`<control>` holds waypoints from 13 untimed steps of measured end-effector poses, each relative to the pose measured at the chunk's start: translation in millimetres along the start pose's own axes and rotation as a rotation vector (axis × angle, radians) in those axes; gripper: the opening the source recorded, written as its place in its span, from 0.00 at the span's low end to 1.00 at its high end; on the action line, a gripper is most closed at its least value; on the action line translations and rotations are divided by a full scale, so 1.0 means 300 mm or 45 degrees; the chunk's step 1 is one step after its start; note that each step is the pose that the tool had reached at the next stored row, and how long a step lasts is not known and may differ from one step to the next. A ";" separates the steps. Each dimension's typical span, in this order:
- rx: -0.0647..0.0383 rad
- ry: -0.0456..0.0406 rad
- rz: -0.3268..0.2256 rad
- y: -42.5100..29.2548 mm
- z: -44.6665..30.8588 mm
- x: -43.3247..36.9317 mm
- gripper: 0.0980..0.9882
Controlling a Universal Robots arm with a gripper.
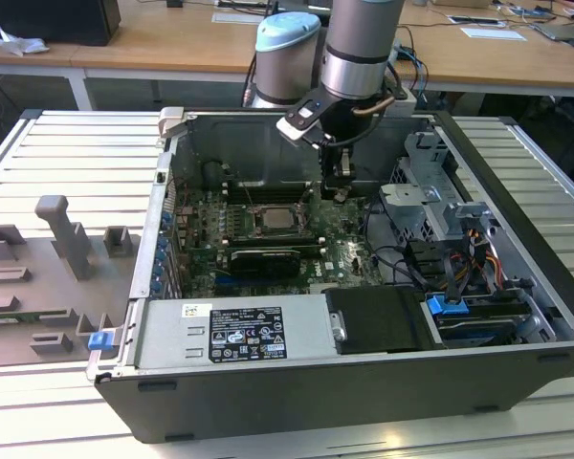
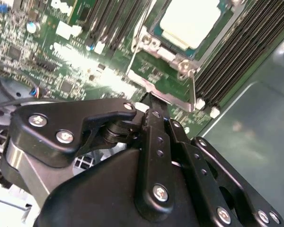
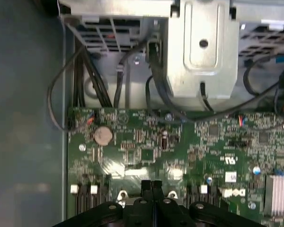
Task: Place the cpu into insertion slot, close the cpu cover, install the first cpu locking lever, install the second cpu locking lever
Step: 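Close the cpu cover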
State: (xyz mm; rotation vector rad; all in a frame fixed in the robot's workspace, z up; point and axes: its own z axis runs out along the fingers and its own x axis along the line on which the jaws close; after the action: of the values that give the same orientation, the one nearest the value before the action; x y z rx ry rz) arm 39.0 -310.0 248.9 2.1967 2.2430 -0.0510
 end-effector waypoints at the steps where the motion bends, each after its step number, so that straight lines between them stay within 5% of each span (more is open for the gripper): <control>1: 0.000 0.000 0.000 -0.013 0.000 0.000 0.01; 13: -0.001 0.000 0.000 -0.146 0.033 0.005 0.01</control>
State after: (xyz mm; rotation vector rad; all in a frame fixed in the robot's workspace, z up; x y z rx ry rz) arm -5.1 -309.8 240.1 2.1963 2.2423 -0.0497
